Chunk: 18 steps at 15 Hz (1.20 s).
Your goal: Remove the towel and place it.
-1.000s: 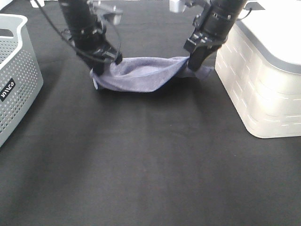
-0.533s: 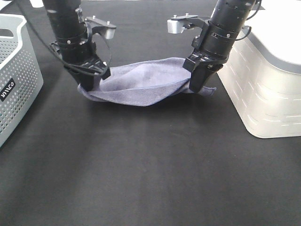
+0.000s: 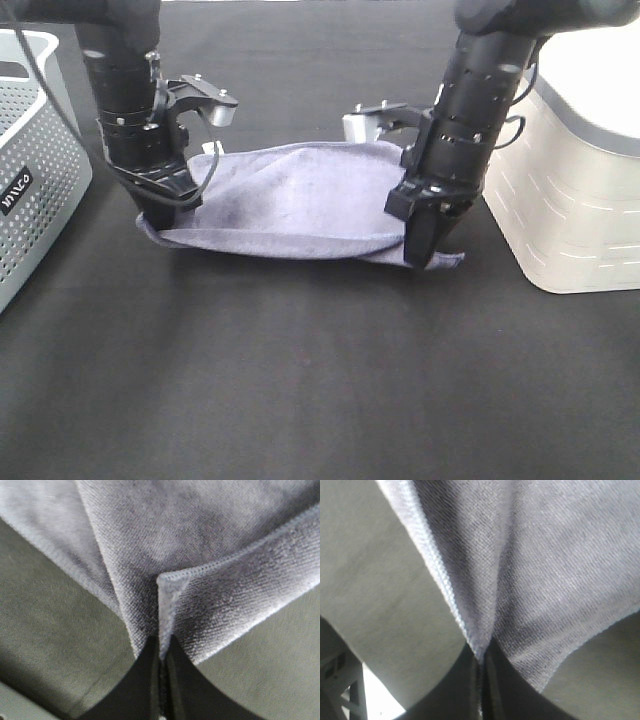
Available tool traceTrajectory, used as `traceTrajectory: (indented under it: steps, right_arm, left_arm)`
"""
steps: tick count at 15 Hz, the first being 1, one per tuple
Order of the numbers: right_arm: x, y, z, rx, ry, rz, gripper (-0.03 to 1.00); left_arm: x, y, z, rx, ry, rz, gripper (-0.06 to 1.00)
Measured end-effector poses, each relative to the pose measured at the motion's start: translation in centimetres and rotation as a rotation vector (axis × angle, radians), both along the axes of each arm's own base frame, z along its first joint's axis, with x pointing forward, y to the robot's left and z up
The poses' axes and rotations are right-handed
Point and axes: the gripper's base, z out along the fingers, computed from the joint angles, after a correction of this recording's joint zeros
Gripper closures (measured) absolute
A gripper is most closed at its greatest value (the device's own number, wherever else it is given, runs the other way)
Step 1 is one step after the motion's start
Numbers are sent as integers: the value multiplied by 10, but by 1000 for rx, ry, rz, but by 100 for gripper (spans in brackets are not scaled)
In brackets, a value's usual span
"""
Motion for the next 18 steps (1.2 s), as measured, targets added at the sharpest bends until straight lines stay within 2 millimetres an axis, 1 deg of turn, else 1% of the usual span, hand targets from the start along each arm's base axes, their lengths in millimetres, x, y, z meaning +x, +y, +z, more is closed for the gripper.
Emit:
traceTrajectory:
  steps: [2, 4, 6, 8, 11, 12, 15, 18]
  right_arm:
    - [-10, 3, -6, -12, 31, 16, 96]
    - [-21, 2, -16, -30, 80, 23, 96]
    - [-27, 0, -20, -37, 103, 21, 96]
    - [-35, 4, -23, -37, 125, 29, 96]
    - [-54, 21, -30, -63, 154, 103, 96]
    - [-58, 25, -32, -72, 159, 123, 96]
    - [-60, 25, -33, -79, 161, 128, 96]
    - [-60, 26, -33, -78, 163, 119, 96]
  left_arm:
    - [-4, 2, 4, 6, -3, -39, 94]
    - [-10, 5, 6, 9, 8, -67, 94]
    - [-18, 8, -6, 21, 60, -80, 94]
    - [-26, 10, -17, 24, 107, -81, 94]
    - [-29, 9, -16, 5, 119, -89, 94]
    - [-33, 10, -17, 2, 131, -93, 94]
    - [-49, 17, -29, 29, 195, -114, 94]
    - [-51, 18, -27, 30, 192, -123, 94]
